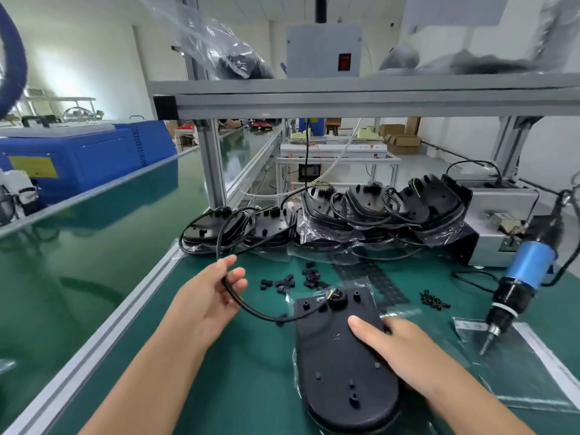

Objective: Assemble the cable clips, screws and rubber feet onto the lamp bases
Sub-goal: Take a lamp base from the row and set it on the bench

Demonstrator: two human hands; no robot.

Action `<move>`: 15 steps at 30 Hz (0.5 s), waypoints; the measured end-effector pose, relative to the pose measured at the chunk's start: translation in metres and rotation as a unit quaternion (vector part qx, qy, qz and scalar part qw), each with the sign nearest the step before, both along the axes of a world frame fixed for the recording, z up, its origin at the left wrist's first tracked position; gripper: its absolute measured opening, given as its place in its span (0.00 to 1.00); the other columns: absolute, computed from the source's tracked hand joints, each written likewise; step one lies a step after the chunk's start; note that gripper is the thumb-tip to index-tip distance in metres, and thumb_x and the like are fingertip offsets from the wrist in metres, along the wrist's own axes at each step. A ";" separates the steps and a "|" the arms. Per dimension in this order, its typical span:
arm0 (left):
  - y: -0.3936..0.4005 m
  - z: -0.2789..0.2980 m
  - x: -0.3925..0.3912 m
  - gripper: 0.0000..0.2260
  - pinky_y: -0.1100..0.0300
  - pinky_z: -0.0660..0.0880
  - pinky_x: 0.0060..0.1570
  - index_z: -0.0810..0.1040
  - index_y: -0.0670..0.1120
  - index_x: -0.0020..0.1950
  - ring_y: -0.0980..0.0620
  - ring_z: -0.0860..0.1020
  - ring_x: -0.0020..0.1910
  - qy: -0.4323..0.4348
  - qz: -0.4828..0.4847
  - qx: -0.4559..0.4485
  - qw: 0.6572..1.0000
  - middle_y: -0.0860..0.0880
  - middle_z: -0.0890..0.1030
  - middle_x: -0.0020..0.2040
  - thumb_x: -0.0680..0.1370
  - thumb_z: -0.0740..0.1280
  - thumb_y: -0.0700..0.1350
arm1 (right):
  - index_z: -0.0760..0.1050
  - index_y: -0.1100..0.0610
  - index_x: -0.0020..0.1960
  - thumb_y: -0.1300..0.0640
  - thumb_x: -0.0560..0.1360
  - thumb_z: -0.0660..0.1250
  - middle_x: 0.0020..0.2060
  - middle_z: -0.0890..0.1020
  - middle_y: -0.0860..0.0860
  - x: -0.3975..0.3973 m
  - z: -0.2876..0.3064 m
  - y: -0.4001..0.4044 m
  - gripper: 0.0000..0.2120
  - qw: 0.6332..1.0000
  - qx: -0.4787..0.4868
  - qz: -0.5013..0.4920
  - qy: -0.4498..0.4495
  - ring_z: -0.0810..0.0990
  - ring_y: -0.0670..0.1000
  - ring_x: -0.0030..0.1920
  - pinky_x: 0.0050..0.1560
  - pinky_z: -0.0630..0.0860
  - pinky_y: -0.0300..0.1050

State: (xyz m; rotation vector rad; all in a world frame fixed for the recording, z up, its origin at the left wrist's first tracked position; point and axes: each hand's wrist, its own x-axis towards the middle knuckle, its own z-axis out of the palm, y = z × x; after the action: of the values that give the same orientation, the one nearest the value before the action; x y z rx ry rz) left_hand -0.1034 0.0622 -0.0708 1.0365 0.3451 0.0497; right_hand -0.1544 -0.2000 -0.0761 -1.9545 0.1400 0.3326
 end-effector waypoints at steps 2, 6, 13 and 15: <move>-0.001 0.004 -0.002 0.09 0.66 0.72 0.25 0.79 0.47 0.52 0.56 0.78 0.26 -0.043 -0.020 0.001 0.999 0.52 0.80 0.30 0.82 0.60 0.46 | 0.80 0.51 0.42 0.33 0.73 0.63 0.35 0.85 0.44 0.002 0.003 -0.003 0.22 0.995 -0.101 0.010 -0.023 0.84 0.46 0.38 0.43 0.80 0.43; -0.011 0.013 -0.006 0.09 0.66 0.69 0.21 0.79 0.46 0.55 0.56 0.76 0.27 -0.090 -0.068 0.020 0.993 0.51 0.78 0.30 0.81 0.61 0.46 | 0.76 0.49 0.38 0.27 0.70 0.57 0.33 0.79 0.43 0.006 0.004 -0.012 0.27 0.924 -0.362 0.018 -0.118 0.77 0.40 0.35 0.32 0.68 0.36; -0.021 0.014 -0.001 0.08 0.66 0.68 0.21 0.79 0.47 0.55 0.54 0.80 0.30 -0.088 -0.108 0.084 0.987 0.48 0.81 0.34 0.81 0.62 0.47 | 0.69 0.45 0.54 0.24 0.69 0.53 0.41 0.74 0.38 0.000 0.008 -0.010 0.28 0.922 -0.369 0.069 -0.091 0.74 0.39 0.42 0.40 0.71 0.33; -0.019 0.010 -0.001 0.08 0.65 0.69 0.21 0.80 0.48 0.53 0.53 0.80 0.30 -0.088 -0.125 0.074 0.985 0.48 0.81 0.34 0.77 0.66 0.49 | 0.74 0.45 0.50 0.25 0.70 0.55 0.42 0.78 0.40 -0.003 0.017 -0.015 0.27 0.907 -0.404 0.077 -0.087 0.77 0.40 0.44 0.47 0.76 0.39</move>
State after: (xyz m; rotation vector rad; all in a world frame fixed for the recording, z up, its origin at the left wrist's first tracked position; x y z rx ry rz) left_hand -0.1046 0.0430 -0.0609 1.2058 0.0488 -0.0587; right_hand -0.1573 -0.2147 -0.0587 -2.8201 -0.0016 0.2091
